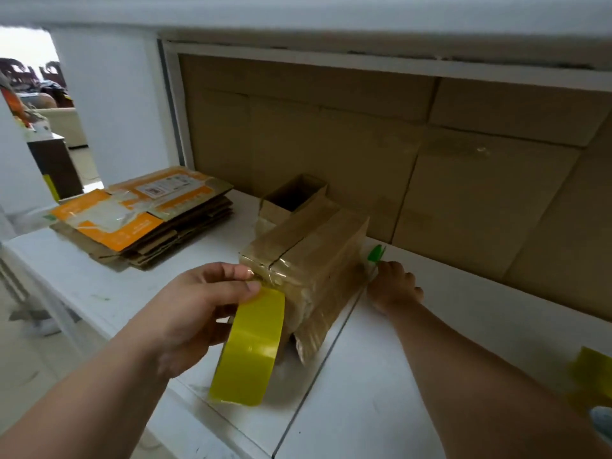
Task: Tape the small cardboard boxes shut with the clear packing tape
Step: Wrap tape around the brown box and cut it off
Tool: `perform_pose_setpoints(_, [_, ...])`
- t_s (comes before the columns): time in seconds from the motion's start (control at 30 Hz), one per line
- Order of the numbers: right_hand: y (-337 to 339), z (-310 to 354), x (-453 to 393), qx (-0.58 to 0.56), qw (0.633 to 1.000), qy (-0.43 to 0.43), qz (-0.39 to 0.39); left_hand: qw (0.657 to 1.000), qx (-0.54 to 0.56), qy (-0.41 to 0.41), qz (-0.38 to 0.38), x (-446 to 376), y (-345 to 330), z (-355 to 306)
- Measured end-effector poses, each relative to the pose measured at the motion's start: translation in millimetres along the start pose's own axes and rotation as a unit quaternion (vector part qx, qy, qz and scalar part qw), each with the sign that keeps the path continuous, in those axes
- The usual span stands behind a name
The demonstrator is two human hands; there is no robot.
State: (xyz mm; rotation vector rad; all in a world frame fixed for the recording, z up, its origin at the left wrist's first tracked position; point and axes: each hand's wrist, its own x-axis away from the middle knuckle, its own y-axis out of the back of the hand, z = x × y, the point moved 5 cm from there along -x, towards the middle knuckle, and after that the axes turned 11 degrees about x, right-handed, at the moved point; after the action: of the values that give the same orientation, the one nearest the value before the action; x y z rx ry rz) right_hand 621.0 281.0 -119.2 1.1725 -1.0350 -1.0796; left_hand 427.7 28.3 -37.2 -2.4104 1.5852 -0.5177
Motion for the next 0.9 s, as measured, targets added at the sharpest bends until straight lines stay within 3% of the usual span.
perform_pose_setpoints(0.33, [-3, 23, -22, 0.131, 0.987, 0.057, 0.074, 0.999, 0.007, -0.005, -0.035, 0, 14, 16])
perform_pose_setpoints(0.53, [0, -7, -6, 0.054, 0.998, 0.034, -0.01, 1.0, 0.0, 0.004, -0.028, 2, 7, 15])
perform_pose_setpoints(0.7, [4, -38, 21, 0.079, 0.994, 0.015, -0.079, 0.999, -0.004, 0.022, -0.041, 4, 3, 19])
perform_pose_setpoints(0.8, [2, -52, 38, 0.02, 0.998, -0.019, -0.063, 0.999, -0.005, 0.03, -0.033, 9, 1, 25])
perform_pose_setpoints(0.9, [1, -57, 52, 0.024, 0.999, -0.044, 0.013, 0.999, -0.008, 0.038, -0.015, 17, -6, 31])
